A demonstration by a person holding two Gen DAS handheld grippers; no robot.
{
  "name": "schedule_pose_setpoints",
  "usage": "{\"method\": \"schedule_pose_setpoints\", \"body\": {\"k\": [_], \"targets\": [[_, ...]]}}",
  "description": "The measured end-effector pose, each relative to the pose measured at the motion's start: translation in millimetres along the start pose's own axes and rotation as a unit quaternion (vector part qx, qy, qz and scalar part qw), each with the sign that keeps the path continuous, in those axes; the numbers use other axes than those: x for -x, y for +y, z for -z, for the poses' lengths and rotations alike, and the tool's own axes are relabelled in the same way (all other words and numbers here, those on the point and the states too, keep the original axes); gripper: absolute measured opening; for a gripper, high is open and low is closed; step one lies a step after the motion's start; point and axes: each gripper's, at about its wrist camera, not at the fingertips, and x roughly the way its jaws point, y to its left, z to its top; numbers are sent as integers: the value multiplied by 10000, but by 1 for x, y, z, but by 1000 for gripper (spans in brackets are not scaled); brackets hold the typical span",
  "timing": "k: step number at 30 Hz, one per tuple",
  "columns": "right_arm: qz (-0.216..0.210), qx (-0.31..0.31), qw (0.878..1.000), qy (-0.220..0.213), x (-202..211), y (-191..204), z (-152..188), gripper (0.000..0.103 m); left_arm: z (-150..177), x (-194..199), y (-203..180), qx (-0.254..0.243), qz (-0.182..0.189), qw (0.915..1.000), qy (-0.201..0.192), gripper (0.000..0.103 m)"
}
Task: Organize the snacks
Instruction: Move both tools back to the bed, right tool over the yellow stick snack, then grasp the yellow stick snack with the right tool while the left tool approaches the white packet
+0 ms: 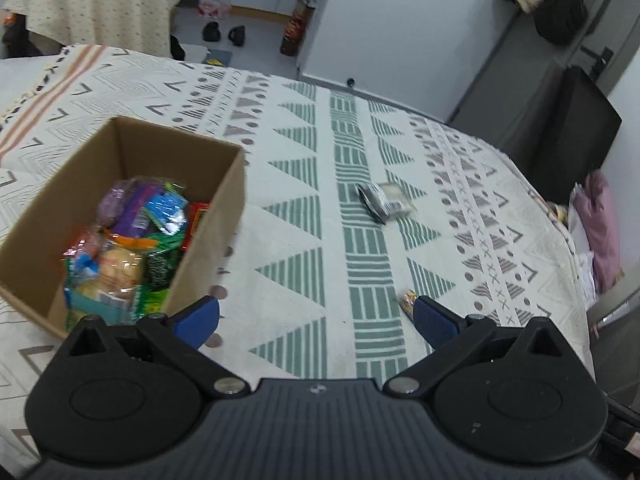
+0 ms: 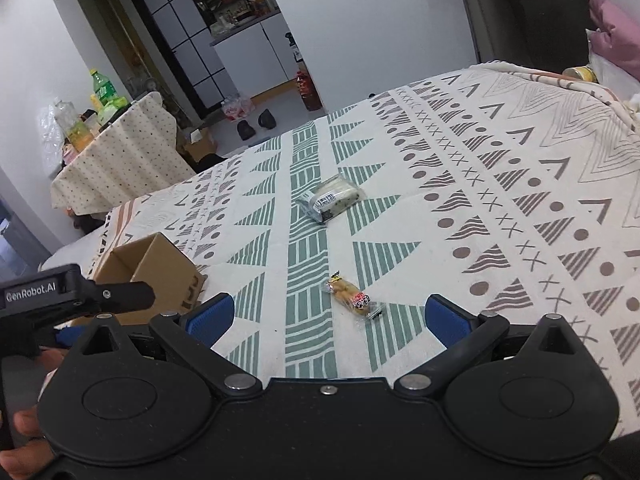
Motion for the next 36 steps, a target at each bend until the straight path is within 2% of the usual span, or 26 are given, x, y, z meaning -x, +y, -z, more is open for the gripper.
{"method": "schedule_pose_setpoints", "body": {"k": [5,9,16,21,27,29,31,32,33,36], "targets": [[22,-47,10000,76,-17,-8,-1,97,-6,-11,-7,-235,-66,9997,96,102],[89,-114,9996,248,-36,-14,-2,89,-12,-22,-6,-218,-61,9996,188,102],[36,-16,9982,591,-69,-15,-3,76,-23,-38,-11,-324,-140,9993,139,101],[203,-128,9956,908,-91,-22,-3,70,-35,-53,-16,-419,-152,9990,106,100],[251,27,9947,1001,-106,-21,-5,66,-45,-73,-23,-496,-156,9985,148,100],[292,174,9946,977,-111,-18,-5,60,-48,-80,-25,-504,-168,9984,166,100],[323,332,9942,970,-116,-16,-8,40,-50,-87,-27,-496,-176,9984,186,100],[342,398,9939,970,-119,-16,-9,33,-51,-90,-27,-495,-183,9984,197,100],[373,452,9936,971,-122,-17,-10,21,-53,-94,-28,-496,-194,9984,211,100],[265,337,9949,916,-129,-23,-18,18,-57,-104,-30,-497,-230,9982,241,100]]}}
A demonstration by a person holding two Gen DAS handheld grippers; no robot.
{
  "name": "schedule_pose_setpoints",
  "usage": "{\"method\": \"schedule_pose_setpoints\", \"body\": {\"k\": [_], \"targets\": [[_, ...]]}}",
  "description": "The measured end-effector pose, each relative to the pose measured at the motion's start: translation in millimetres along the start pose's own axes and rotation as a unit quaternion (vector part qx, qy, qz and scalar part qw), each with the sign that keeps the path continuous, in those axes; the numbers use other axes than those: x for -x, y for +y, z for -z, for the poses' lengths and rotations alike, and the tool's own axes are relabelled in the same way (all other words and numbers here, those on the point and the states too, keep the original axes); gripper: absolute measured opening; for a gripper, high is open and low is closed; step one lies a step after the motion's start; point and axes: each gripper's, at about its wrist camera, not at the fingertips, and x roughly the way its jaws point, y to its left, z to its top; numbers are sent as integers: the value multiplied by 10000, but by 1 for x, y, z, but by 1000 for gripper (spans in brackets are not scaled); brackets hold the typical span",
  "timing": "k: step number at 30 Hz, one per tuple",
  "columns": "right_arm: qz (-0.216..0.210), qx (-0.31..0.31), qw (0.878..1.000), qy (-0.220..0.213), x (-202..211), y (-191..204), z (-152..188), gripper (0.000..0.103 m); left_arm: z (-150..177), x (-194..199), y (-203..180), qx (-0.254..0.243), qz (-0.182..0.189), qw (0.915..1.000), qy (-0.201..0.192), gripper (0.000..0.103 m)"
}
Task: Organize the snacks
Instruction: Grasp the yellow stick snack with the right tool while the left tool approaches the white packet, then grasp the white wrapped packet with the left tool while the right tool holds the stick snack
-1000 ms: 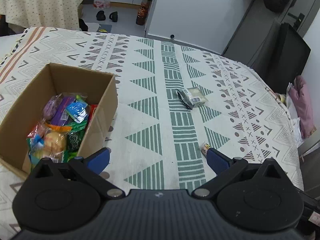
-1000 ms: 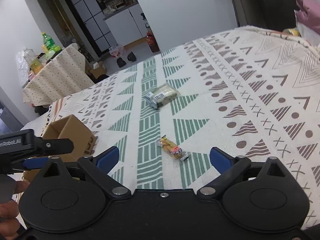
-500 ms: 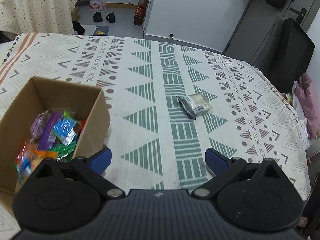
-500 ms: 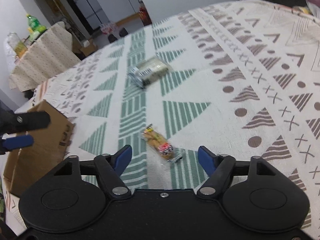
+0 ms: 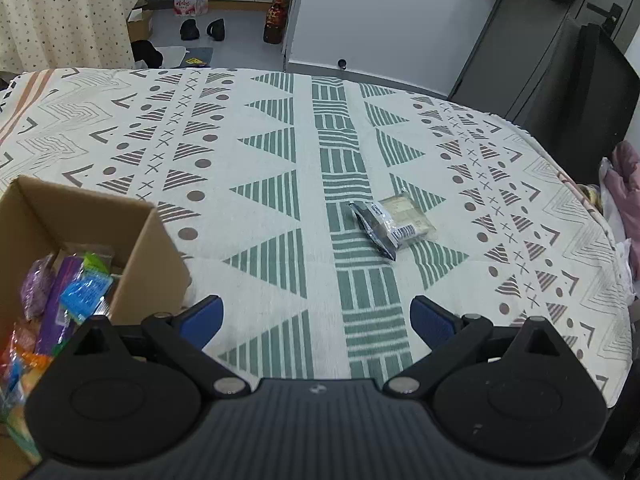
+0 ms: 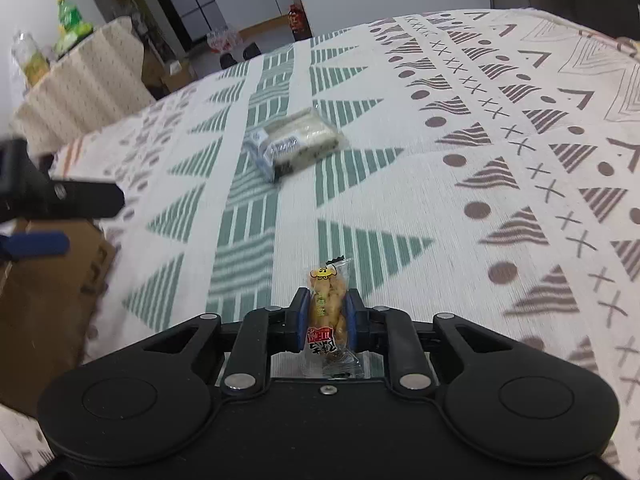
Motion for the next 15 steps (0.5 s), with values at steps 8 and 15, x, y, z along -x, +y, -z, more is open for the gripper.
{"method": "schedule_pose_setpoints", "body": {"k": [8,15], "targets": [[-124,-176,9996,-176,-11,-10,-16,18,-18,-25,-11,-56,-63,10000,-22,100],[-171,-592,9976,-315,-22,-29,-36,18,-33,-50,-34,-380,-15,9993,-60,100]]}}
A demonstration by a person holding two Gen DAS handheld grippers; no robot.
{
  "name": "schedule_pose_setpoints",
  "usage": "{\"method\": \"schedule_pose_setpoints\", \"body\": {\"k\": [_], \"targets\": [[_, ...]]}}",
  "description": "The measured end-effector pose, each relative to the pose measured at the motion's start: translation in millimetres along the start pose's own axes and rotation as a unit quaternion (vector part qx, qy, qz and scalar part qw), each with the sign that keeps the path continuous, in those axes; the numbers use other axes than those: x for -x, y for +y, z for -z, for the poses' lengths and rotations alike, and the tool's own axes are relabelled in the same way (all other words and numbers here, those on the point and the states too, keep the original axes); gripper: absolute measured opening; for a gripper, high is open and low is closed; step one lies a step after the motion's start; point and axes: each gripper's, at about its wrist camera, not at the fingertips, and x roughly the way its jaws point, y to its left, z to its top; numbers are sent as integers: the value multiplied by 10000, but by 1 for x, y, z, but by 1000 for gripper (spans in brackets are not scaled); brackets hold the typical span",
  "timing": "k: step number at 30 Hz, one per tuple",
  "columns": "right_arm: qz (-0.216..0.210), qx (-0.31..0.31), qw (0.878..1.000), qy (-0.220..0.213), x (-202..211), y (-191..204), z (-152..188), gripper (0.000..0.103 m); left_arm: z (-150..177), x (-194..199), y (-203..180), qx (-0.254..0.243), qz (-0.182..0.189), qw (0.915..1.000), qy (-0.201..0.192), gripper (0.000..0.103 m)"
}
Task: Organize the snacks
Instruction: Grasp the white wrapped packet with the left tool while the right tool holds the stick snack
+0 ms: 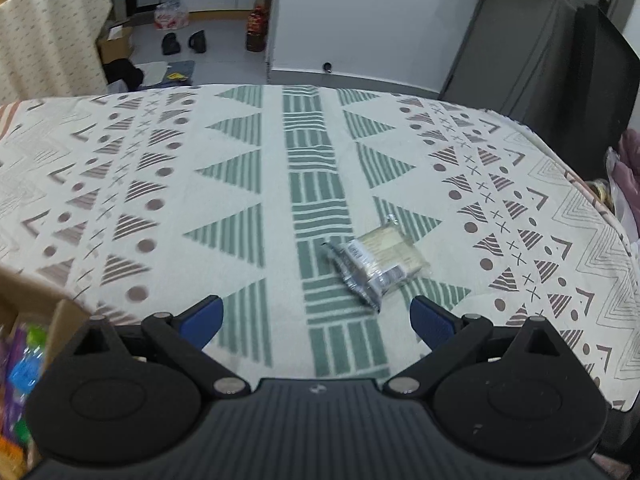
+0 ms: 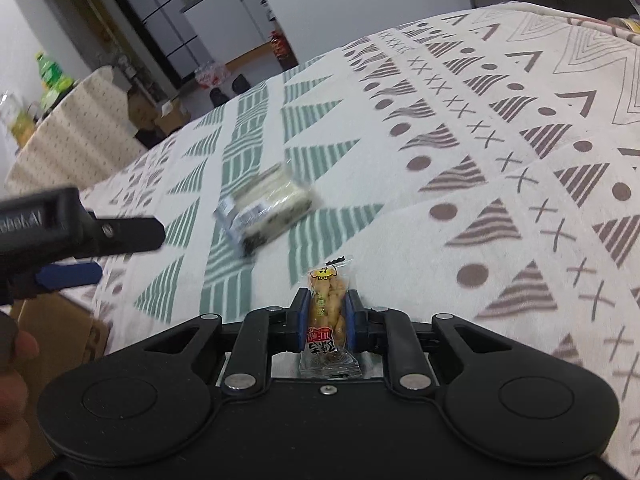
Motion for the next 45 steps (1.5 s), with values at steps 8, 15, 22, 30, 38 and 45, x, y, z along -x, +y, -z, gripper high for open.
{"method": "schedule_pose_setpoints", "body": {"k": [8,15,22,30,38,45], "targets": [[-40,-315,9994,-138,-13,-22,-25,18,-9,-41,-23,-394,-88,9989,248,100],[-110,-471,9986,-210,-22,-33,-37,18,-16,-71,-35,-630,-258,9971,351,100],[-255,-679,9971,-241,-29,-42,-44,18,-24,-95,-46,-850,-384,9947,435,100],[-332,-761,9962,-261,-31,-46,-46,18,-32,-107,-59,-1038,-377,9936,234,84],[-337,-811,9958,-273,-29,-46,-47,18,-33,-101,-56,-801,-261,9960,286,47],[-416,-611,9966,-373,-17,-30,-47,18,-28,-68,-46,-443,-204,9987,166,46]]}}
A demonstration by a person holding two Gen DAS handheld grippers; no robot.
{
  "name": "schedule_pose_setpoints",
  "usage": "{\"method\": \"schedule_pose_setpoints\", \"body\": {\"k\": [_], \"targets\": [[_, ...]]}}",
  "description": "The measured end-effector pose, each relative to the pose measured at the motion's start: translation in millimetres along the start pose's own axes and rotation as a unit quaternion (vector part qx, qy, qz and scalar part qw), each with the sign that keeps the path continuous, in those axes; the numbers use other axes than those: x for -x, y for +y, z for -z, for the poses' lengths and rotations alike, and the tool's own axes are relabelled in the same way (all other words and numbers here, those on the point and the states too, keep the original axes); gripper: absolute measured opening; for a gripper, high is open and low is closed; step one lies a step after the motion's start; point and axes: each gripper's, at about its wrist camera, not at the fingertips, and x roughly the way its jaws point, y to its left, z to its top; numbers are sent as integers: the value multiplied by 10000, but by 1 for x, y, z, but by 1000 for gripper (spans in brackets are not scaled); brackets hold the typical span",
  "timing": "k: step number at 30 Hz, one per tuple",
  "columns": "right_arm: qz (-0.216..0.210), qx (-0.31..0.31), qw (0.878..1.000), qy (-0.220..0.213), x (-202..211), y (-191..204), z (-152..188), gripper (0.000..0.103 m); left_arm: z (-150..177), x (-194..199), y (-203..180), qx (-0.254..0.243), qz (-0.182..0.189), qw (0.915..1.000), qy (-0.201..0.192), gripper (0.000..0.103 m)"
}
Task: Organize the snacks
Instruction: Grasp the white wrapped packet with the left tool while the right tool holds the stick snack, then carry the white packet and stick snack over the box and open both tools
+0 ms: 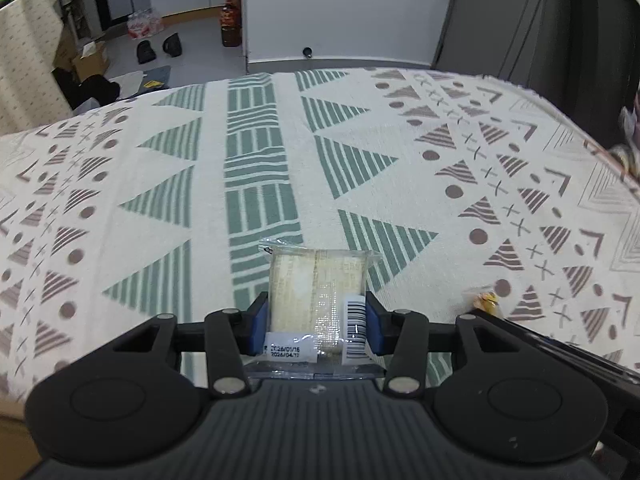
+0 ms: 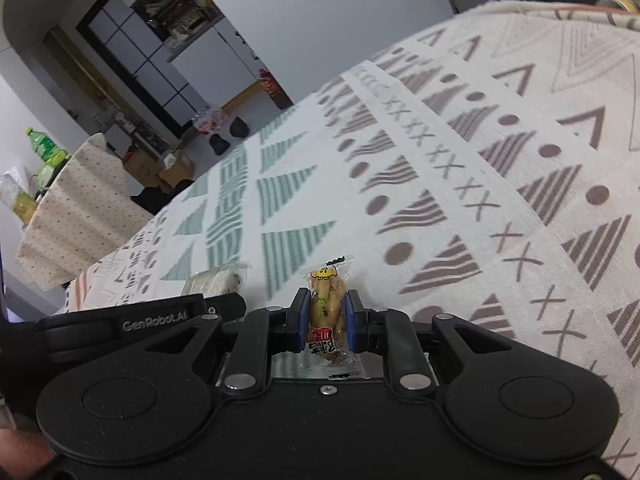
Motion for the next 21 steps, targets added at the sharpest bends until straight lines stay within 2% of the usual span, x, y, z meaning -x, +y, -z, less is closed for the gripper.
{"method": "schedule_pose_setpoints", "body": {"k": [14,18,21], "targets": [[-428,466,9974,-351,44,56,-5,18,15,93,47,475,-221,9976,-442,46],[-575,671,9941,-621,69,76,-2,18,18,123,64,700,-258,9961,-477,46],[-639,667,9937,-632,82,88,-3,18,20,151,75,814,-305,9948,-532,46]]}}
